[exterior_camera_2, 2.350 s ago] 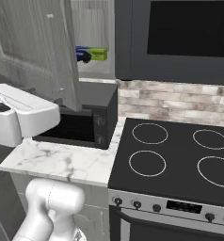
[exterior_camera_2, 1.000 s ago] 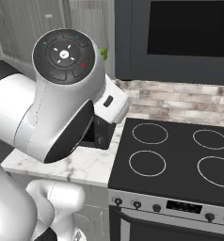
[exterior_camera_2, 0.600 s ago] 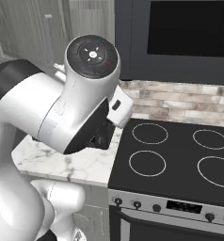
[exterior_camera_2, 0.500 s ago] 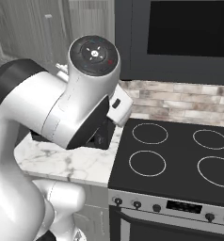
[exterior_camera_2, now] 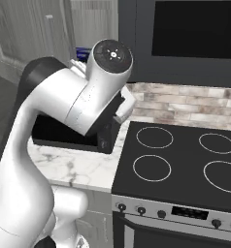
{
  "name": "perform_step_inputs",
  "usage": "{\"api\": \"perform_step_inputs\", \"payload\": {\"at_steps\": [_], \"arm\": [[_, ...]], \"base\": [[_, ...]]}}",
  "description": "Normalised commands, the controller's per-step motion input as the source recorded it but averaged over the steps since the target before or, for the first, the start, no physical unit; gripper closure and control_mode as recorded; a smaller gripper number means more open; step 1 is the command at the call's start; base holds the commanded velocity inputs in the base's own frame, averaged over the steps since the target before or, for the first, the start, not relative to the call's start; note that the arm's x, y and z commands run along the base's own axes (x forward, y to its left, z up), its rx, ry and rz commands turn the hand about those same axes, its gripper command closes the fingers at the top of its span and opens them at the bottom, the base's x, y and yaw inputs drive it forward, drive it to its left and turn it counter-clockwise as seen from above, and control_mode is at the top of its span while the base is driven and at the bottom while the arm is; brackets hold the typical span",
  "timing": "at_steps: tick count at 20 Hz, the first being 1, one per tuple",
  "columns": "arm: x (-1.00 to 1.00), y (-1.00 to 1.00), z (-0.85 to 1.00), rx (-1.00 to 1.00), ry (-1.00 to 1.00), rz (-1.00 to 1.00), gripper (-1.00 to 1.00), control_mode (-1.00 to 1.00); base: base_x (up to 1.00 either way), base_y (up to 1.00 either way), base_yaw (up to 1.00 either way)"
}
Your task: Pick the dish brush and sponge from the cabinet and place them on the counter.
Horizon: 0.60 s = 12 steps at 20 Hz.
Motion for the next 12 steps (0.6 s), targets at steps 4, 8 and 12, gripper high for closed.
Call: {"api": "perform_step_inputs", "payload": {"at_steps": [4, 8, 12], "arm": [[0.21, 0.0, 0.0, 0.21, 0.08, 0.04, -1.0, -1.0], [0.02, 0.0, 0.0, 0.21, 0.03, 0.07, -1.0, -1.0], [-0.03, 0.02, 0.0, 0.02, -0.03, 0.04, -1.0, -1.0]], "base": [[0.0, 0.0, 0.0], [0.0, 0.0, 0.0], [0.0, 0.0, 0.0]]}}
